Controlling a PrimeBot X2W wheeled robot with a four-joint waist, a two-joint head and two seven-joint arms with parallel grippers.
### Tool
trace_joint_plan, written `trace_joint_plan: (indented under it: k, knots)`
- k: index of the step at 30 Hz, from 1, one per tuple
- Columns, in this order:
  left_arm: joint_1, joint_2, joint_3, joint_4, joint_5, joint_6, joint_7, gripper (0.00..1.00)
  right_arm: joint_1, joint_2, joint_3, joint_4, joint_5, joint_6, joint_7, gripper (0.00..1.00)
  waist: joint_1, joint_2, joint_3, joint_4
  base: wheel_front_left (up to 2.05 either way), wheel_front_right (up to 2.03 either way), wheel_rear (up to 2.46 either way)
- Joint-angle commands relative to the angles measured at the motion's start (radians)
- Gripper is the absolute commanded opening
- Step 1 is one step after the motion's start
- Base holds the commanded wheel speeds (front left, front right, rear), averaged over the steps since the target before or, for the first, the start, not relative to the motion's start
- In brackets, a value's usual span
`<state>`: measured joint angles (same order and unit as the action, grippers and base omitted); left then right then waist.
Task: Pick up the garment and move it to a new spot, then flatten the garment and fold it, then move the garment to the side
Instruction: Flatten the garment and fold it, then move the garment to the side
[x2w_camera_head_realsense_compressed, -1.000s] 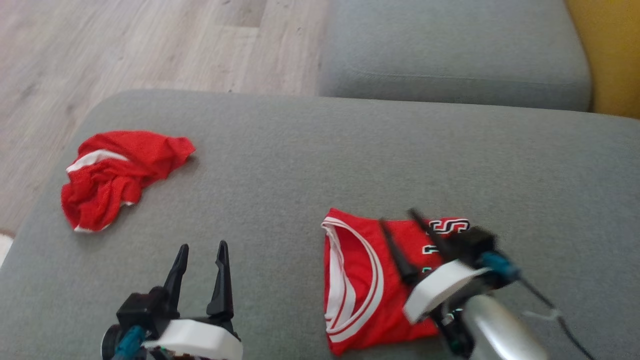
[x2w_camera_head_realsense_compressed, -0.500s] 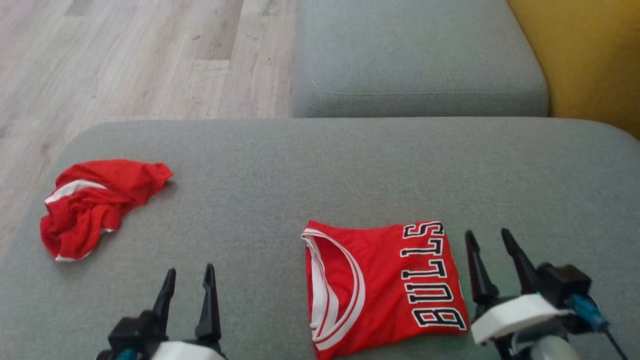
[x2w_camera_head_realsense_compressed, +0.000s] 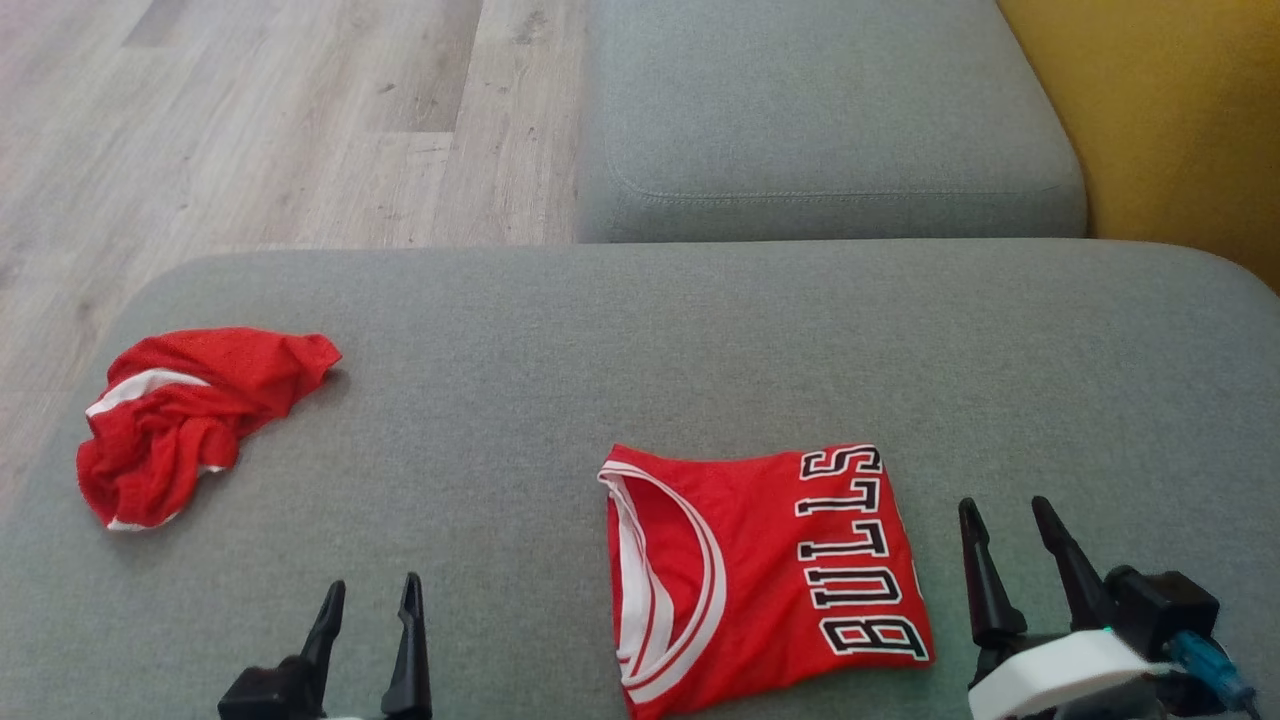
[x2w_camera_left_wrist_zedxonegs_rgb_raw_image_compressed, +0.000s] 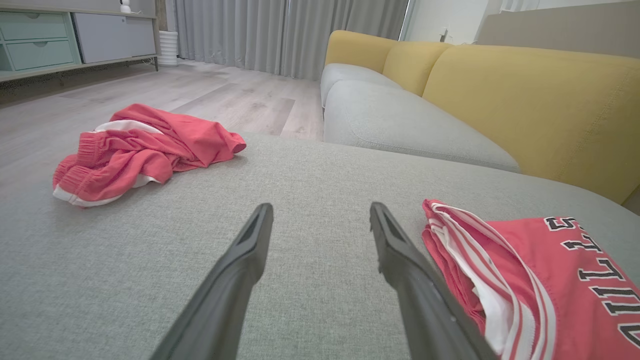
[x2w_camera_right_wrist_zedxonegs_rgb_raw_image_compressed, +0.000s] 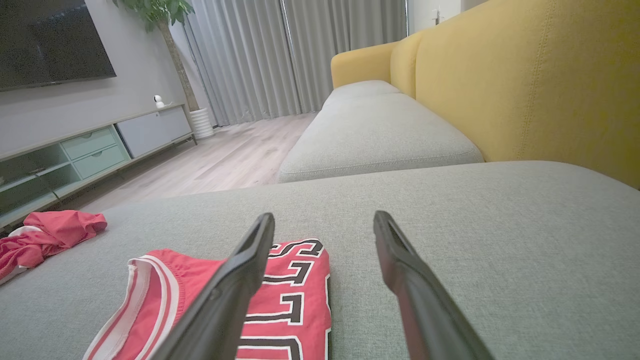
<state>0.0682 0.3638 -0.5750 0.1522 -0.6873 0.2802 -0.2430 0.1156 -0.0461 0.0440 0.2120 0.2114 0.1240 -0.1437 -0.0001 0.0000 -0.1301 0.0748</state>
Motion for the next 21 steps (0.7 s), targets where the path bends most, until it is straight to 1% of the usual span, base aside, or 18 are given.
trace_joint_plan:
  k: [1, 13, 18, 19, 20, 21]
  knots:
    - [-0.044, 0.017, 0.044, -0.017, -0.003, -0.002, -0.005, 1.0, -0.035, -0.004, 0.023, -0.04, 0.003, 0.007, 0.002, 1.0, 0.0001, 0.0, 0.001, 0.001, 0.0, 0.0, 0.0]
    - [-0.053, 0.012, 0.045, -0.007, -0.008, -0.003, -0.007, 1.0, -0.043, -0.004, 0.012, -0.026, -0.014, 0.007, 0.019, 1.0, 0.0001, 0.0, 0.007, 0.014, 0.0, 0.0, 0.0]
    - [-0.06, 0.014, 0.044, -0.016, -0.003, 0.001, -0.007, 1.0, -0.067, -0.004, -0.006, -0.02, -0.032, 0.007, 0.067, 1.0, 0.0001, 0.0, 0.017, 0.023, 0.0, 0.0, 0.0]
    - [-0.065, 0.015, 0.044, -0.023, 0.0, 0.003, -0.007, 1.0, -0.088, -0.004, -0.019, -0.023, -0.044, 0.007, 0.109, 1.0, 0.0001, 0.0, 0.024, 0.03, 0.0, 0.0, 0.0]
    - [-0.065, 0.015, 0.044, -0.023, 0.0, 0.003, -0.007, 1.0, -0.088, -0.004, -0.019, -0.023, -0.044, 0.007, 0.109, 1.0, 0.0001, 0.0, 0.024, 0.03, 0.0, 0.0, 0.0]
    - [-0.067, 0.015, 0.044, -0.027, 0.001, 0.004, -0.007, 1.0, -0.1, -0.004, -0.025, -0.024, -0.057, 0.007, 0.137, 1.0, 0.0001, 0.0, 0.028, 0.033, 0.0, 0.0, 0.0]
